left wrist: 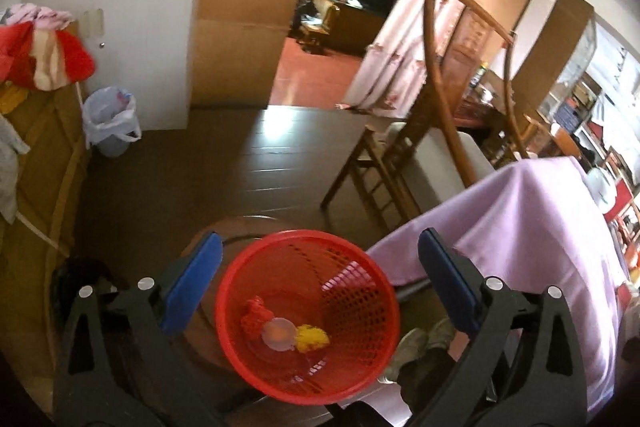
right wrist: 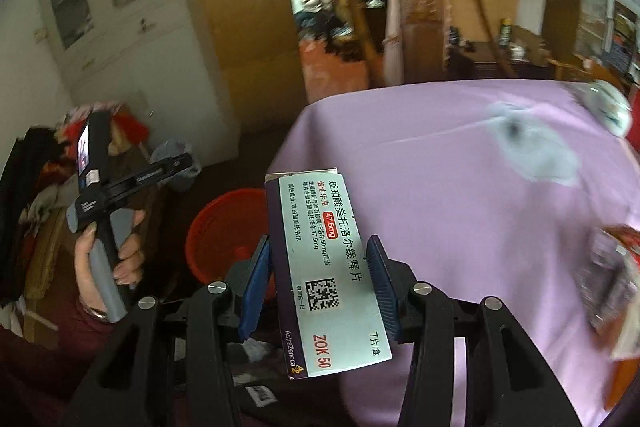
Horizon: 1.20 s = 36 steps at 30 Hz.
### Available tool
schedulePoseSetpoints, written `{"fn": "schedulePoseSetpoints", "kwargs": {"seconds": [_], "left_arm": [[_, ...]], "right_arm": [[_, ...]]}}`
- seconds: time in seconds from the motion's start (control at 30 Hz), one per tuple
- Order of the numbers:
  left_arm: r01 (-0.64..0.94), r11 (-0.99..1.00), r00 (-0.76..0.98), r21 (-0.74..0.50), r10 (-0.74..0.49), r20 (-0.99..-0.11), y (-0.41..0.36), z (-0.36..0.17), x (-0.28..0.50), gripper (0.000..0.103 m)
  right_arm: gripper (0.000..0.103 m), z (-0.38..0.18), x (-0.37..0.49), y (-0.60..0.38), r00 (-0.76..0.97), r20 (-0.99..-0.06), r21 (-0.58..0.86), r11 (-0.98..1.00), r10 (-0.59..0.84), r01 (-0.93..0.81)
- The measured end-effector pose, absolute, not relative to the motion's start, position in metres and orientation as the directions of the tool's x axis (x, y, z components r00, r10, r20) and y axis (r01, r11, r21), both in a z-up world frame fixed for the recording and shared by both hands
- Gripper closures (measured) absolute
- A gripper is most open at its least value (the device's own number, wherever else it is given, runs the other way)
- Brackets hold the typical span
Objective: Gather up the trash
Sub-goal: 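Carry the yellow mesh and white medicine box to the red wastebasket and release both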
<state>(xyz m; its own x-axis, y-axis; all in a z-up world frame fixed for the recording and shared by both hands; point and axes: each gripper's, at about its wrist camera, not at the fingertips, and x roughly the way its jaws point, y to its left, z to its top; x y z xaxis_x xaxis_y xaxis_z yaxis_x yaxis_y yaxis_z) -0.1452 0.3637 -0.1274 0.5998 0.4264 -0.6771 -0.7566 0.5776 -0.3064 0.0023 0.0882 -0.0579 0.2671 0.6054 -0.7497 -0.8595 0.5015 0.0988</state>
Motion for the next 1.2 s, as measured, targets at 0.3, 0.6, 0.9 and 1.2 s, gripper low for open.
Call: {"fn": "schedulePoseSetpoints", "kwargs": {"seconds": [0.3,0.6,0.9,1.2], "left_arm": [[-0.851,0.414,0.512,-0.324,0.512,-0.689,0.417,-0.146,-0.183,0.008],[-0.863,0.360,0.500,-0.355,0.503,-0.705,0.434,-0.156,-0.199,0.008],[-0.839,0.427,0.529,-0.338,0.496,-0.689,0.415,-0.146,-0.184,0.008],[-0.792,0.500,0.586,-0.349,0.465,-0.664,0.393,-0.131,-0.169,0.007]], "right_arm": [[0.055,-0.085,-0.018,0.205,0.159,-0.810,0.105,0.407,0.564,-0.907],[0.027,-0.087,-0.010,0.220,0.198,-0.800,0.097,0.448,0.567,-0.889],[0.027,-0.083,0.012,0.169,0.226,-0.784,0.157,0.537,0.578,-0.829],[0.026,-0.064,0.024,0.103,0.323,-0.734,0.168,0.620,0.598,-0.767]]}}
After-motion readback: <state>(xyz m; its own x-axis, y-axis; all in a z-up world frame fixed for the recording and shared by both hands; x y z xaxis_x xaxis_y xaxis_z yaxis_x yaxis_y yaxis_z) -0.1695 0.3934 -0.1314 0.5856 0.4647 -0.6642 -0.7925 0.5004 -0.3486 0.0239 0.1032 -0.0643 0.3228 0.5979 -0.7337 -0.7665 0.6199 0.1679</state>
